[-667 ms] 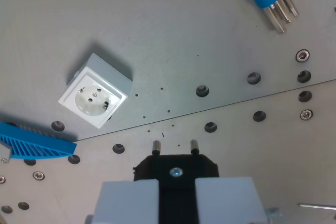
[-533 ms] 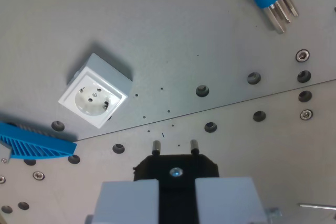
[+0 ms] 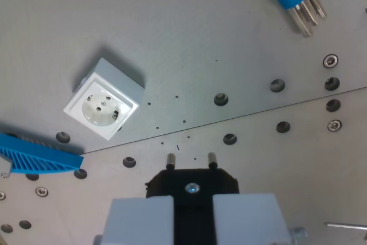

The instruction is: Move above the white socket

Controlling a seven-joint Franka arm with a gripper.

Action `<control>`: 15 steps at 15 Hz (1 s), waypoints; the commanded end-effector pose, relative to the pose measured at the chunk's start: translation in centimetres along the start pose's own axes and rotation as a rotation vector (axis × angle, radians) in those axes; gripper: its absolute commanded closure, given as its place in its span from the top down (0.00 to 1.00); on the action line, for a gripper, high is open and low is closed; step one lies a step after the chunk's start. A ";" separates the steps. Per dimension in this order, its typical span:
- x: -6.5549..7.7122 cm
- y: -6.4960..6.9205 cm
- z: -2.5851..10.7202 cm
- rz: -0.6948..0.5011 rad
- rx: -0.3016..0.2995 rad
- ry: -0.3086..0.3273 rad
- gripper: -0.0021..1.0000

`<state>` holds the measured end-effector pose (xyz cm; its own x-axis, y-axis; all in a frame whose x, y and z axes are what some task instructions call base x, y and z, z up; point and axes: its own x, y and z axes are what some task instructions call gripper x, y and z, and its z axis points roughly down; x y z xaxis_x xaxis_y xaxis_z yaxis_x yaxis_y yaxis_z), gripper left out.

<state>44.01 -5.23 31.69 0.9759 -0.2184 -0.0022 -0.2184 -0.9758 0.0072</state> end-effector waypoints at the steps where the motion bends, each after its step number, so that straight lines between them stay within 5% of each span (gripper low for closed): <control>1: -0.1 -0.1 0.3 -0.047 0.000 0.004 0.00; 15: -1.7 -1.7 4.1 -0.280 0.007 0.067 0.00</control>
<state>43.12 -3.60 28.52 0.9953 -0.0912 -0.0318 -0.0909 -0.9958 0.0125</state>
